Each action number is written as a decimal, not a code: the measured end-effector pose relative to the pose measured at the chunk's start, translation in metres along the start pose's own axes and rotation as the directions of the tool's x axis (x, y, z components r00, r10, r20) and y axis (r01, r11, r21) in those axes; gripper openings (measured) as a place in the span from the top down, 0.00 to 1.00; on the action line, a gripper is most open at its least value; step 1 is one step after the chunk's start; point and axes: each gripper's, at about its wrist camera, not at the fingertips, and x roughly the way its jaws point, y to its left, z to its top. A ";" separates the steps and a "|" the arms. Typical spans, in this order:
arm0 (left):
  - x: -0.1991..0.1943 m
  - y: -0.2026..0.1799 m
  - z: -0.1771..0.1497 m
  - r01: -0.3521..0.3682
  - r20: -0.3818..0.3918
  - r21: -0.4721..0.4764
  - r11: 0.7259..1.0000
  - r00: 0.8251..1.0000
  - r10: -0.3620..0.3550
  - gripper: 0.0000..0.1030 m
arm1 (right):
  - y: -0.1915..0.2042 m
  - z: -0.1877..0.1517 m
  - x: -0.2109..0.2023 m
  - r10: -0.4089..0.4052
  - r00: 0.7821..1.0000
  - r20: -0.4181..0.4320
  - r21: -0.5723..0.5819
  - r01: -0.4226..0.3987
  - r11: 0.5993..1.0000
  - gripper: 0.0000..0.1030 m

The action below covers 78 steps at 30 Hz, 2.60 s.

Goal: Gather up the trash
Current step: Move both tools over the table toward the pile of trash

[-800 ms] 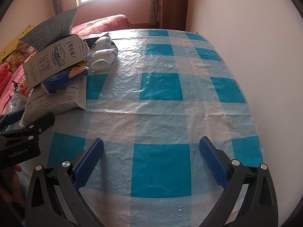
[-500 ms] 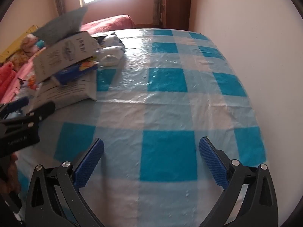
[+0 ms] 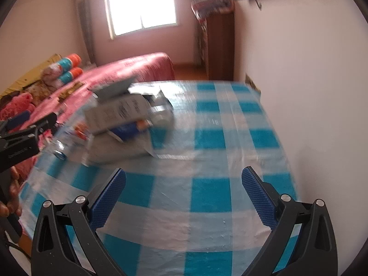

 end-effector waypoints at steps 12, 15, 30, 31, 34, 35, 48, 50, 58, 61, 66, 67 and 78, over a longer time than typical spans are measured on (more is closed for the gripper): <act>-0.056 0.043 0.001 0.016 0.060 -0.092 0.996 0.998 -0.011 0.03 | 0.051 0.016 -0.076 0.011 0.982 0.189 -0.151 0.018 0.988 0.04; -0.063 0.046 0.000 0.007 0.071 -0.098 0.995 0.998 0.000 0.03 | 0.058 0.018 -0.092 0.025 0.976 0.218 -0.157 0.010 0.988 0.04; -0.081 0.064 -0.009 -0.013 0.103 -0.139 0.990 0.994 0.028 0.03 | 0.062 0.025 -0.122 0.033 0.957 0.287 -0.148 0.011 0.989 0.04; -0.081 0.064 -0.009 -0.014 0.103 -0.140 0.990 0.994 0.029 0.03 | 0.062 0.024 -0.123 0.033 0.956 0.290 -0.146 0.010 0.989 0.04; -0.080 0.066 -0.011 -0.019 0.106 -0.144 0.989 0.994 0.034 0.03 | 0.059 0.024 -0.123 0.034 0.955 0.295 -0.134 0.006 0.991 0.04; -0.081 0.065 -0.011 -0.019 0.106 -0.145 0.989 0.994 0.034 0.03 | 0.057 0.023 -0.124 0.035 0.955 0.295 -0.130 0.004 0.992 0.04; -0.079 0.052 -0.021 -0.045 0.113 -0.087 0.995 0.992 0.055 0.03 | 0.048 0.021 -0.123 0.048 0.946 0.320 -0.100 -0.016 0.995 0.04; -0.078 0.050 -0.022 -0.045 0.110 -0.081 0.996 0.992 0.053 0.03 | 0.047 0.020 -0.121 0.047 0.948 0.314 -0.091 -0.019 0.996 0.04; -0.068 0.048 -0.030 -0.031 0.084 -0.066 0.997 0.996 0.037 0.03 | 0.039 0.016 -0.103 0.101 0.963 0.252 -0.057 -0.089 0.994 0.04; -0.061 0.051 -0.036 -0.007 0.059 -0.066 0.998 0.998 0.011 0.03 | 0.037 0.012 -0.091 0.153 0.968 0.201 -0.040 -0.148 0.988 0.04; -0.043 0.066 -0.049 0.030 -0.008 -0.117 0.993 0.999 -0.031 0.03 | 0.036 0.004 -0.068 0.187 0.976 0.110 -0.016 -0.186 0.982 0.04; -0.039 0.070 -0.052 0.033 -0.020 -0.132 0.991 0.999 -0.036 0.03 | 0.036 0.002 -0.064 0.187 0.977 0.102 -0.015 -0.186 0.982 0.04; 0.016 0.090 -0.058 0.108 -0.114 -0.235 0.966 0.984 -0.138 0.03 | 0.028 -0.010 -0.023 0.205 0.979 0.006 0.035 -0.205 0.978 0.04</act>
